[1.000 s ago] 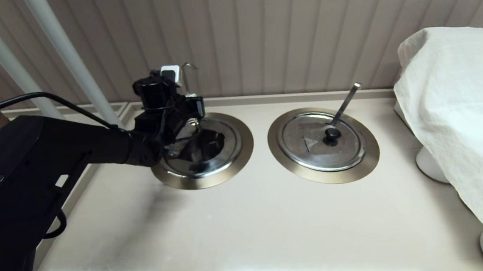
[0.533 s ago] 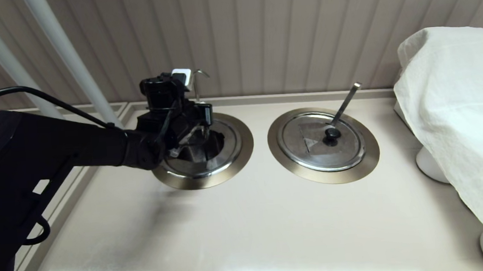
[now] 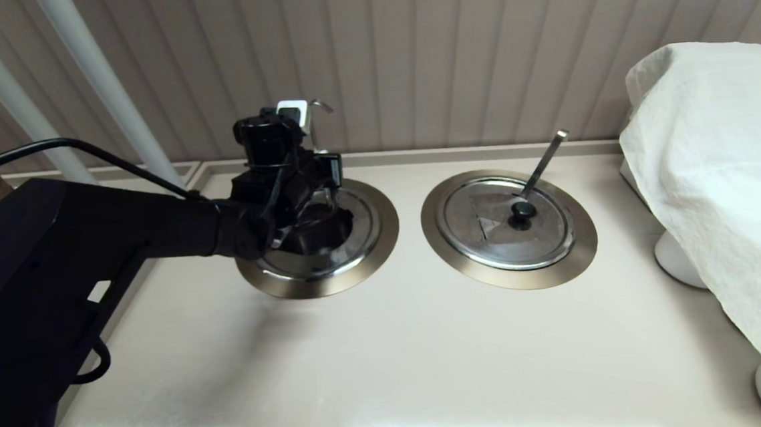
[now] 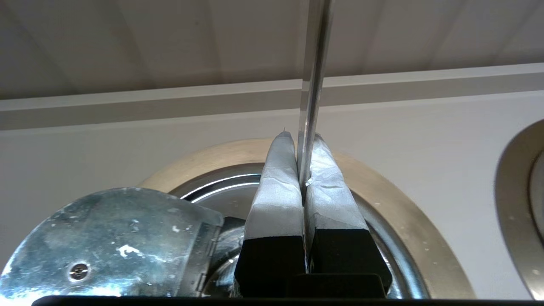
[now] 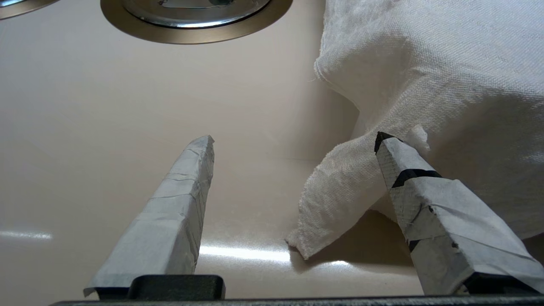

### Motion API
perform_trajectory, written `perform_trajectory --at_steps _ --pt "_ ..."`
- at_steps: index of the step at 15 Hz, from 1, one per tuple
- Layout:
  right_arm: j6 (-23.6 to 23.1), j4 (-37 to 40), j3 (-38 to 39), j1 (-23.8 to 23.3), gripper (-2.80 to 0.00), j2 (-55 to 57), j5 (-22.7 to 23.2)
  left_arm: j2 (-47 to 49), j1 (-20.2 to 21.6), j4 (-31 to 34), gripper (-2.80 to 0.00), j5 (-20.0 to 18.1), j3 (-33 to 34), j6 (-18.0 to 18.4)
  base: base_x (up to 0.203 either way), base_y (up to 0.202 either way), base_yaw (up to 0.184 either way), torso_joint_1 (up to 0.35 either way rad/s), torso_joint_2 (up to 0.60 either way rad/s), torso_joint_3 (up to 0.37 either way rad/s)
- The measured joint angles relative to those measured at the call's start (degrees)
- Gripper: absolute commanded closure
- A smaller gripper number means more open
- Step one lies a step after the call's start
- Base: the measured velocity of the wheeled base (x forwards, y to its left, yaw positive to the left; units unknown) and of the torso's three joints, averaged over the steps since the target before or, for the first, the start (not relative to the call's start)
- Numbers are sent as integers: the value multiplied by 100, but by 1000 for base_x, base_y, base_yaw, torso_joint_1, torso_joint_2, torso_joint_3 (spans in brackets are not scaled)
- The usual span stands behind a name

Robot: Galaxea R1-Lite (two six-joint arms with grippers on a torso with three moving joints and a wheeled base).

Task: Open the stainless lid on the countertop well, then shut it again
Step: Stir with a spoon

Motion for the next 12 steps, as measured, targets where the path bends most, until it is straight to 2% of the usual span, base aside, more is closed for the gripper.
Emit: perform_trajectory --at_steps 6,10,12 --pt "-2 2 0 0 -280 0 0 -89 274 104 0 -16 158 178 0 0 0 0 0 0" --pt "-3 2 0 0 -280 0 0 -322 206 111 0 -89 715 587 0 0 0 0 0 0" --pt "-3 2 0 0 -280 0 0 -436 101 104 0 -100 882 621 0 0 0 0 0 0"
